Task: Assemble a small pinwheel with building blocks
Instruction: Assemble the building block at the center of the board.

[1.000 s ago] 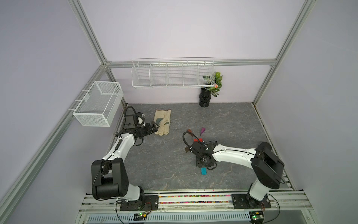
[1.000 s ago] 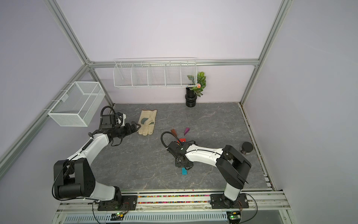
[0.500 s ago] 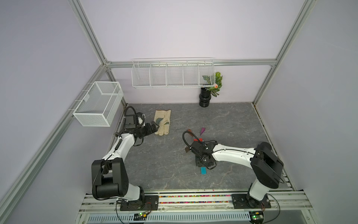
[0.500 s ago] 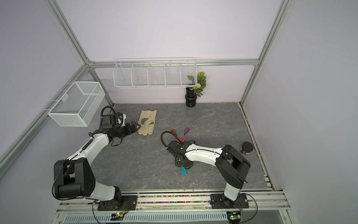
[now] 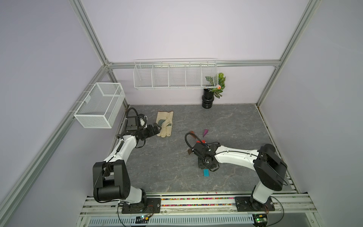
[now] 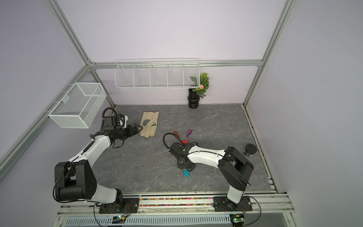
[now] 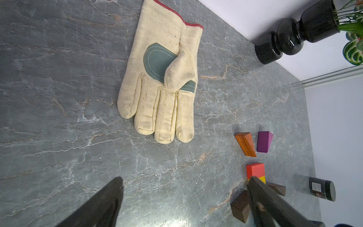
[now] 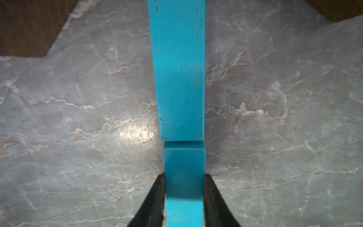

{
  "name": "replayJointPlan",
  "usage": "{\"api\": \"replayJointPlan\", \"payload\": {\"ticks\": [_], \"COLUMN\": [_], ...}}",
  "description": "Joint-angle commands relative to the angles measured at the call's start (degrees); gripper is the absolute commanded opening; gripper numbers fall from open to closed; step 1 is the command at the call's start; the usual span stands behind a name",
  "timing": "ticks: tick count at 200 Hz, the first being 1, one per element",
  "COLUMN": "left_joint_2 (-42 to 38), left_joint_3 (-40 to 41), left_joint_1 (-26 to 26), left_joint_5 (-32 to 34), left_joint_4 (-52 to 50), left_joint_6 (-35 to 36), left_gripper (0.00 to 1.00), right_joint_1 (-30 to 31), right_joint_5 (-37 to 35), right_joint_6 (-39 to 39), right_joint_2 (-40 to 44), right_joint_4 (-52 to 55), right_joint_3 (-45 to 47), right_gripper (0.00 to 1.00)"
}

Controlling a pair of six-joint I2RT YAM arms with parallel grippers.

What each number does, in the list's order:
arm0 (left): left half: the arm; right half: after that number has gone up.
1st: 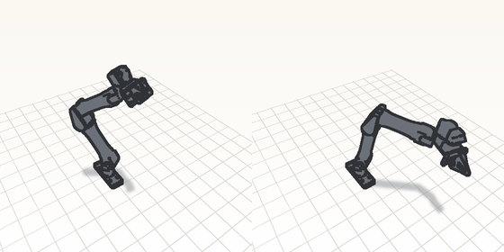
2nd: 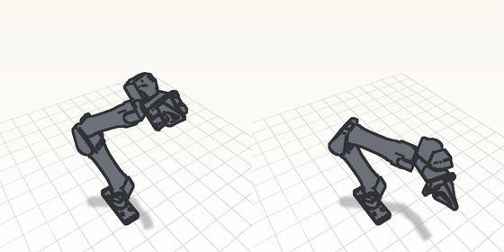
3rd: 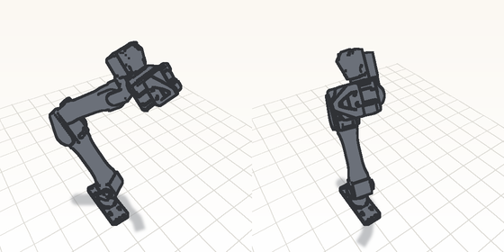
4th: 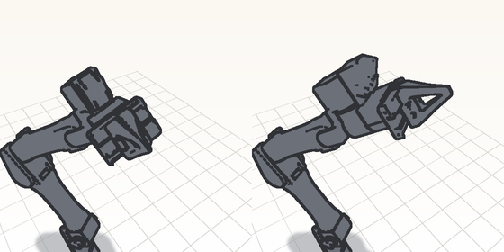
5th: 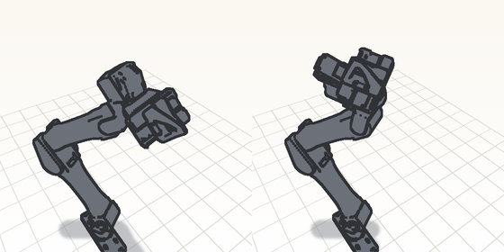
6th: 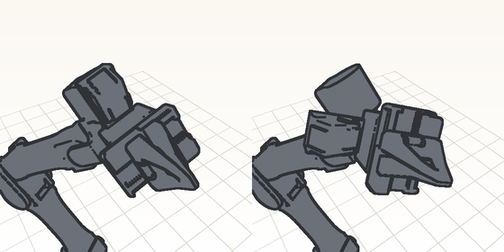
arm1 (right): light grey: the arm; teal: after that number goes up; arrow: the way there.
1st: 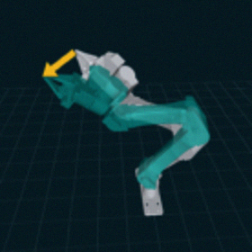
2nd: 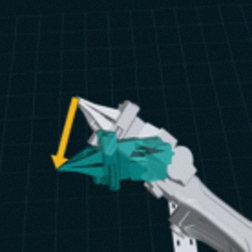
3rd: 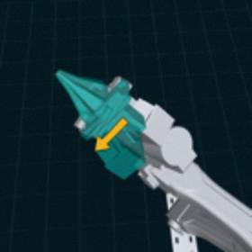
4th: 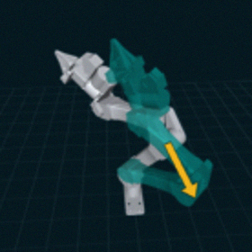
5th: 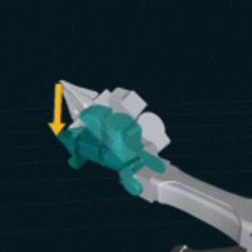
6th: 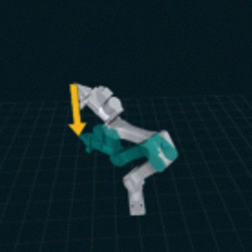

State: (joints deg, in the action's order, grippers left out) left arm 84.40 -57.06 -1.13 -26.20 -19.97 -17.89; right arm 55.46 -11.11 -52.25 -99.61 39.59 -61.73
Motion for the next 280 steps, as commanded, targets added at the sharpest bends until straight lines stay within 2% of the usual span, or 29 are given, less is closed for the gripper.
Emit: {"api": "replayJointPlan", "payload": {"ticks": [1,280], "left_joint_2": [0.6,0.9], "left_joint_3": [-0.4,-0.5], "left_joint_1": [-0.3,-0.3], "left_joint_5": [0.1,0.1], "left_joint_4": [-0.1,-0.2], "left_joint_6": [0.5,0.5], "left_gripper": [1.00,1.00], "right_joint_1": [-0.7,-1.2], "right_joint_5": [-0.9,-1.3], "right_joint_6": [0.3,0.8], "right_joint_2": [-2.0,-2.5], "right_joint_4": [-0.7,-1.4], "right_joint_3": [0.0,-0.4], "right_gripper": [0.32,0.32]}}
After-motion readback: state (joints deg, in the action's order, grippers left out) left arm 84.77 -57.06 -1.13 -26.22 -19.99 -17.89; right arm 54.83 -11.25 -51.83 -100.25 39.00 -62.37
